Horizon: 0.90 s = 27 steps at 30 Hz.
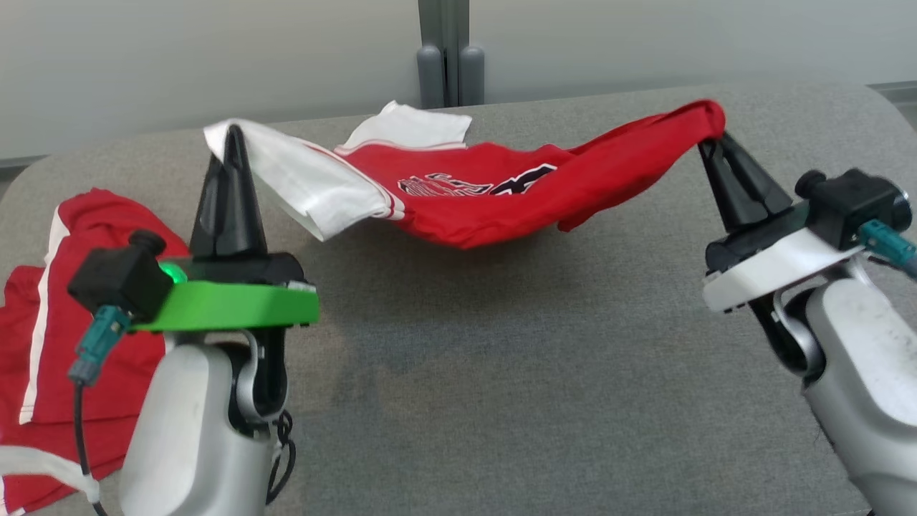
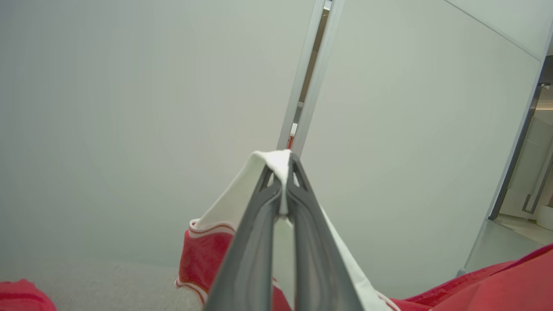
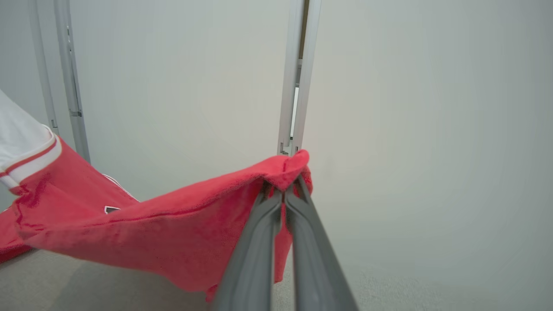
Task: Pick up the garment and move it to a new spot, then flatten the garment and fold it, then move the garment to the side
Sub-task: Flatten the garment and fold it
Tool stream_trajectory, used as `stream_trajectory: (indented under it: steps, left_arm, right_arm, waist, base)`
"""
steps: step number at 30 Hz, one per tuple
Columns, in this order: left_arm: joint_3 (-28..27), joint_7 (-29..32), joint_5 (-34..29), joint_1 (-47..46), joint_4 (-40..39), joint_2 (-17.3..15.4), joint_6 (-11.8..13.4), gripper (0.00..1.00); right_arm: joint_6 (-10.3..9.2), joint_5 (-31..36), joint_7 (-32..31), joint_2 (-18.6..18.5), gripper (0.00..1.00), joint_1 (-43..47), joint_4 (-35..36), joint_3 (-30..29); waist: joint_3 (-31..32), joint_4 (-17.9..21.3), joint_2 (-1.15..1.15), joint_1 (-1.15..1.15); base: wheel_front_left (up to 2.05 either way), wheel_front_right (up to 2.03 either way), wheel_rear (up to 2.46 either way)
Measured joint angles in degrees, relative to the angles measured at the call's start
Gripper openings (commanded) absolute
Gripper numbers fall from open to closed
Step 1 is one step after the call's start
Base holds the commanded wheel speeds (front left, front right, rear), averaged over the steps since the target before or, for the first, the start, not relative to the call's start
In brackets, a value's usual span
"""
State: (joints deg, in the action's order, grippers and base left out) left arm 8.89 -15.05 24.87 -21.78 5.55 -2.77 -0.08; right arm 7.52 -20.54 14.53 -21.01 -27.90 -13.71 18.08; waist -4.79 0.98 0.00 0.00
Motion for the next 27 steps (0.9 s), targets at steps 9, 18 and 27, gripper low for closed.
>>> stream_trajectory:
  steps: [9,18,27]
  left_arm:
    - [-1.76,5.68,2.88,-12.67,-6.2,-0.94,-0.26,0.0]
    - [-3.16,13.47,6.11,-15.39,-12.32,-1.31,3.28,0.0]
    - [-2.93,23.88,9.53,-21.63,-6.17,-2.79,4.36,0.0]
  right_arm:
    - [0.0,0.57,-6.22,-1.26,0.0,-6.36,9.93,-7.37]
    - [0.0,7.23,-20.18,2.02,0.0,-3.81,20.91,-17.88]
    - [0.0,5.87,-29.15,2.63,0.0,-6.25,19.19,-19.47]
  waist:
    - [4.93,1.41,0.0,0.0]
    - [6.35,3.2,0.0,0.0]
    - [1.8,3.51,0.0,0.0]
  base:
    - [0.0,0.0,0.0]
    - [0.0,0.0,0.0]
    - [0.0,0.0,0.0]
